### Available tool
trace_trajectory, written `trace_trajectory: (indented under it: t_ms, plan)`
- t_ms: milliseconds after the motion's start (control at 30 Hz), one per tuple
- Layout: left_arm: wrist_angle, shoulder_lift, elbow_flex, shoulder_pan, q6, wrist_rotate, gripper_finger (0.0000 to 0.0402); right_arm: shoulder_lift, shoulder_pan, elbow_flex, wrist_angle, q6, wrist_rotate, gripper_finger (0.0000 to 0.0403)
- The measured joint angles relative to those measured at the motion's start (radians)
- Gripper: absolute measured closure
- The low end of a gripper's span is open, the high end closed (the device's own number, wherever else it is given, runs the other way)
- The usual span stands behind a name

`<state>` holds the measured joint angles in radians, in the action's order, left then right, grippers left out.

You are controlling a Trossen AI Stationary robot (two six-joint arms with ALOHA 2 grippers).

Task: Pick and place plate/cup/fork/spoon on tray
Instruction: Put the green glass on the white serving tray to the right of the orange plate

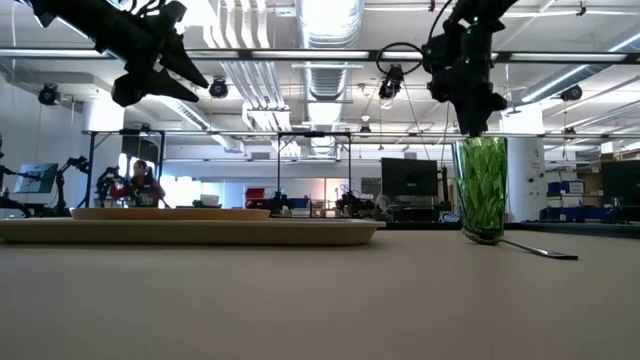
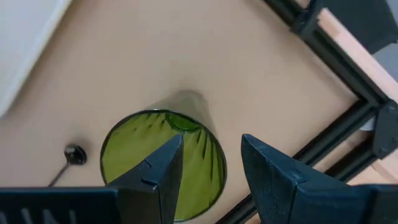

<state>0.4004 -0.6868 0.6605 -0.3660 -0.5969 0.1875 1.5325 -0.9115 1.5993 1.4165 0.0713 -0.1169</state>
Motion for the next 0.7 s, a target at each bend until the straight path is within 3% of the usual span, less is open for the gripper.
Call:
trace_trajectory:
  t_ms: [233,700]
  plan:
    - [0.000,0.002,0.000,0.000,-0.025,0.000,0.0260,0.017,0.000,0.000,0.108,0.079,-0.023,0.0254]
    - [-0.001,0.000,0.000,0.000,-0.025,-0.001,0.0260,-0.043,-0.019,-0.003,0.123,0.166,-0.047,0.0259]
